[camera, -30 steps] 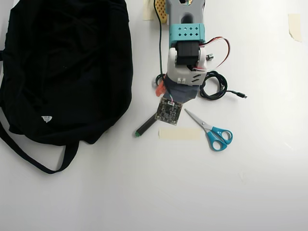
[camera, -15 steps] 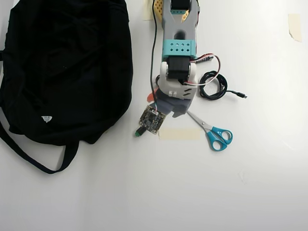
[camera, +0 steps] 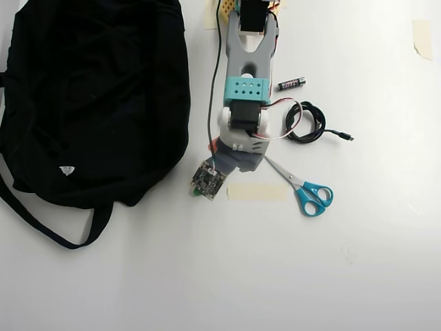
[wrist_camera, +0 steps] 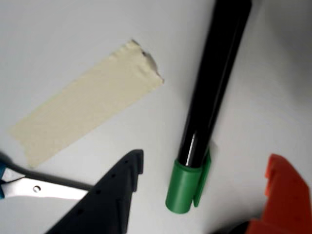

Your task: Put the green marker into the black bag

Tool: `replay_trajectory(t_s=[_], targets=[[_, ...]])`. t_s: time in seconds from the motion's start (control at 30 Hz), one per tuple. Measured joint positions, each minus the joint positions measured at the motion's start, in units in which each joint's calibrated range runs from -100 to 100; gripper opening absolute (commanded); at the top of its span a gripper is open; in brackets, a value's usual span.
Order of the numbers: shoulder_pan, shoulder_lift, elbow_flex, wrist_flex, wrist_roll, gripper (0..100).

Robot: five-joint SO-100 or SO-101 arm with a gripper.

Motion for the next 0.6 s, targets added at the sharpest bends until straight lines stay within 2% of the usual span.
replay_trajectory(t_s=[0.6], targets=[[1.2,6.7,-5.1,-0.3,-0.7,32]])
